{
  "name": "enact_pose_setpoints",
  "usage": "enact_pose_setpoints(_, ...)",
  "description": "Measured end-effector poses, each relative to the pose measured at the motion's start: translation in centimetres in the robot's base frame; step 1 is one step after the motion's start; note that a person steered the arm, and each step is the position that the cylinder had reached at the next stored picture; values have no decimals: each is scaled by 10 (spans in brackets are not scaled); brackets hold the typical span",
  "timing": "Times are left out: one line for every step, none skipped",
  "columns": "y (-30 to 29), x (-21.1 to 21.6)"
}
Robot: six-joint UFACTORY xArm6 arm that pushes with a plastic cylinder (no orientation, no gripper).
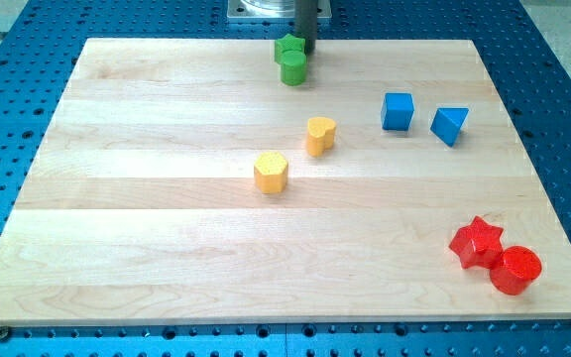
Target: Move cube at the center
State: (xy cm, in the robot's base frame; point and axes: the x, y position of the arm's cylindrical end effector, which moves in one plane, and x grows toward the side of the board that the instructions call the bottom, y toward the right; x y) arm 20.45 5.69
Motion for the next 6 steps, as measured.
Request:
enact_pose_setpoints(47, 0)
enact_pose_setpoints(76, 6)
enact_pose_setpoints(90, 16)
enact_pose_setpoints(92, 35)
enact_pose_setpoints(90, 58)
enact_pose_setpoints(90, 71)
